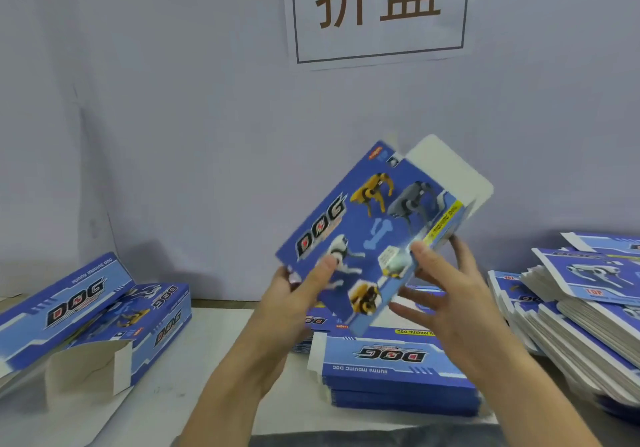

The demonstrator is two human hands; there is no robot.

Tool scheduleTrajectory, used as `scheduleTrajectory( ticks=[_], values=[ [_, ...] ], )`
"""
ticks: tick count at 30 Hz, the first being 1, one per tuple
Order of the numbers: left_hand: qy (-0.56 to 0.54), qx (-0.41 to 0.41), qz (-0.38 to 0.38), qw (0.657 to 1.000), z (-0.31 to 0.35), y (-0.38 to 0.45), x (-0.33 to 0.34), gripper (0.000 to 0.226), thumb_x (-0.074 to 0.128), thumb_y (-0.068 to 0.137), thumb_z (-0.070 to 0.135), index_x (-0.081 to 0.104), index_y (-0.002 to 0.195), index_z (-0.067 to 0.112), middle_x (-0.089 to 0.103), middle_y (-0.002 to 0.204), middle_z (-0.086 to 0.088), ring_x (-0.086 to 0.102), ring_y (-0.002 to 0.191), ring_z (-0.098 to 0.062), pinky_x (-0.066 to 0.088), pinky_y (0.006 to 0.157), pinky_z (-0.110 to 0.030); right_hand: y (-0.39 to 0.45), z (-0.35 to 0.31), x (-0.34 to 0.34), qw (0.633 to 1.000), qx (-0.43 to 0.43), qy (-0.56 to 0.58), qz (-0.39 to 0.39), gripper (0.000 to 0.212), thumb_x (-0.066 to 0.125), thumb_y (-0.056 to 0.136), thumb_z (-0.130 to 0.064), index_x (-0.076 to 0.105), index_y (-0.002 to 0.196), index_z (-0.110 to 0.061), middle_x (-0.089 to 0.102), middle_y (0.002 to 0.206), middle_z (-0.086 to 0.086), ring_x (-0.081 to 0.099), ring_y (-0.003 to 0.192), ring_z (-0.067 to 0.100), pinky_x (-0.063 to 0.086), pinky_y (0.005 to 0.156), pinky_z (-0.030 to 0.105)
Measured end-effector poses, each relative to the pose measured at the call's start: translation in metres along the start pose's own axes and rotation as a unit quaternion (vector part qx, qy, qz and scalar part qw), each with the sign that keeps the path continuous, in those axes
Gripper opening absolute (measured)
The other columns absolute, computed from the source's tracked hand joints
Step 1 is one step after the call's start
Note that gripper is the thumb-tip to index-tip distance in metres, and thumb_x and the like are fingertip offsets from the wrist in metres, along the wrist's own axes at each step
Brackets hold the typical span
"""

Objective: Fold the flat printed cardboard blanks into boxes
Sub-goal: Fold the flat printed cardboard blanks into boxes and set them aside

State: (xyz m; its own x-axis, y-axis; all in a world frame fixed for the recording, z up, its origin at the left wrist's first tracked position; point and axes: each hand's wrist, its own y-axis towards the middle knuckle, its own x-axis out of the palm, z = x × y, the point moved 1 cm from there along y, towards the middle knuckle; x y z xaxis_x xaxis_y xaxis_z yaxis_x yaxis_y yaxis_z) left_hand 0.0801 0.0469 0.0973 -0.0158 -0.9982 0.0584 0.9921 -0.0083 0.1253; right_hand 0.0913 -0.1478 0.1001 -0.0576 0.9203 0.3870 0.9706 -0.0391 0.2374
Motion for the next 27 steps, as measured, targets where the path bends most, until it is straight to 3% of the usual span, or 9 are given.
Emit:
scheduleTrajectory(
  ticks=[2,4,6,8,11,15,20,24,27],
  values=[
    [0.001,0.045,0.055,0.997,0.003,0.001,-0.006,0.087,0.066,0.061,0.068,0.046,0.137,0.032,0.072,0.120,0.004,0.072,0.098,-0.008,0.057,0.072,-0.025,0.001,0.000,-0.005,0.997,0.012,-0.062,-0.035,0.087,0.089,0.062,-0.040,0.045,0.137,-0.046,0.077,0.101,0.006,0.075,0.081,0.030,0.059,0.066,0.037],
    [0.005,0.083,0.110,0.990,0.006,0.002,-0.019,0.099,0.069,0.060,0.076,0.033,0.147,0.044,0.059,0.139,0.000,0.064,0.118,-0.019,0.054,0.095,-0.041,0.001,-0.001,-0.007,0.993,0.011,-0.096,-0.065,0.076,0.081,0.068,-0.043,0.045,0.136,-0.049,0.077,0.098,0.004,0.074,0.076,0.025,0.058,0.063,0.031],
    [0.015,0.110,0.109,0.988,0.009,0.001,-0.027,0.099,0.073,0.061,0.082,0.033,0.145,0.050,0.058,0.140,0.006,0.060,0.123,-0.017,0.047,0.106,-0.051,-0.001,-0.003,-0.009,0.978,0.006,-0.169,-0.119,0.077,0.077,0.068,-0.051,0.041,0.135,-0.059,0.076,0.100,0.000,0.074,0.081,0.018,0.058,0.064,0.025],
    [-0.033,0.120,0.065,0.990,0.013,-0.001,-0.027,0.087,0.076,0.063,0.075,0.039,0.139,0.053,0.071,0.122,0.007,0.071,0.106,-0.018,0.057,0.093,-0.046,-0.005,-0.003,-0.009,0.945,0.025,-0.257,-0.203,0.076,0.078,0.069,-0.053,0.037,0.131,-0.070,0.074,0.104,-0.009,0.074,0.094,0.015,0.058,0.069,0.022],
    [-0.069,0.152,0.067,0.984,0.014,-0.003,-0.017,0.056,0.073,0.068,0.059,0.053,0.120,0.052,0.079,0.090,-0.007,0.076,0.072,-0.029,0.060,0.054,-0.035,-0.012,0.000,-0.003,0.923,0.057,-0.282,-0.258,0.072,0.075,0.071,-0.054,0.035,0.128,-0.073,0.067,0.115,-0.021,0.069,0.106,0.007,0.057,0.075,0.022],
    [-0.052,0.200,0.096,0.974,0.007,-0.002,0.004,0.037,0.072,0.073,0.049,0.063,0.108,0.039,0.078,0.092,-0.003,0.077,0.073,-0.026,0.058,0.052,-0.029,-0.009,0.007,0.013,0.964,-0.054,-0.214,-0.148,0.065,0.071,0.077,-0.066,0.035,0.131,-0.059,0.059,0.124,-0.012,0.067,0.097,-0.007,0.052,0.071,0.011],
    [-0.013,0.248,0.133,0.959,0.001,-0.002,0.019,0.049,0.070,0.074,0.048,0.046,0.113,0.030,0.072,0.088,0.026,0.073,0.073,-0.002,0.053,0.053,-0.013,-0.010,0.020,0.027,0.963,-0.151,-0.210,-0.083,0.060,0.055,0.077,-0.062,0.042,0.135,-0.054,0.062,0.131,-0.016,0.060,0.120,0.005,0.052,0.098,0.030],
    [0.032,0.252,0.158,0.954,-0.002,0.000,0.018,0.045,0.063,0.074,0.051,0.047,0.107,0.026,0.066,0.080,0.035,0.069,0.065,0.005,0.046,0.047,-0.007,-0.012,0.023,0.030,0.963,-0.181,-0.189,-0.064,0.058,0.059,0.081,-0.052,0.041,0.136,-0.053,0.064,0.114,-0.035,0.061,0.106,-0.014,0.051,0.079,0.008],
    [0.039,0.255,0.164,0.952,-0.004,0.000,0.017,0.046,0.055,0.078,0.054,0.055,0.107,0.018,0.070,0.082,0.022,0.066,0.073,0.013,0.045,0.050,-0.004,-0.012,0.027,0.030,0.966,-0.171,-0.191,-0.037,0.054,0.062,0.078,-0.053,0.048,0.129,-0.042,0.071,0.109,-0.017,0.069,0.098,0.000,0.055,0.072,0.015]
  ],
)
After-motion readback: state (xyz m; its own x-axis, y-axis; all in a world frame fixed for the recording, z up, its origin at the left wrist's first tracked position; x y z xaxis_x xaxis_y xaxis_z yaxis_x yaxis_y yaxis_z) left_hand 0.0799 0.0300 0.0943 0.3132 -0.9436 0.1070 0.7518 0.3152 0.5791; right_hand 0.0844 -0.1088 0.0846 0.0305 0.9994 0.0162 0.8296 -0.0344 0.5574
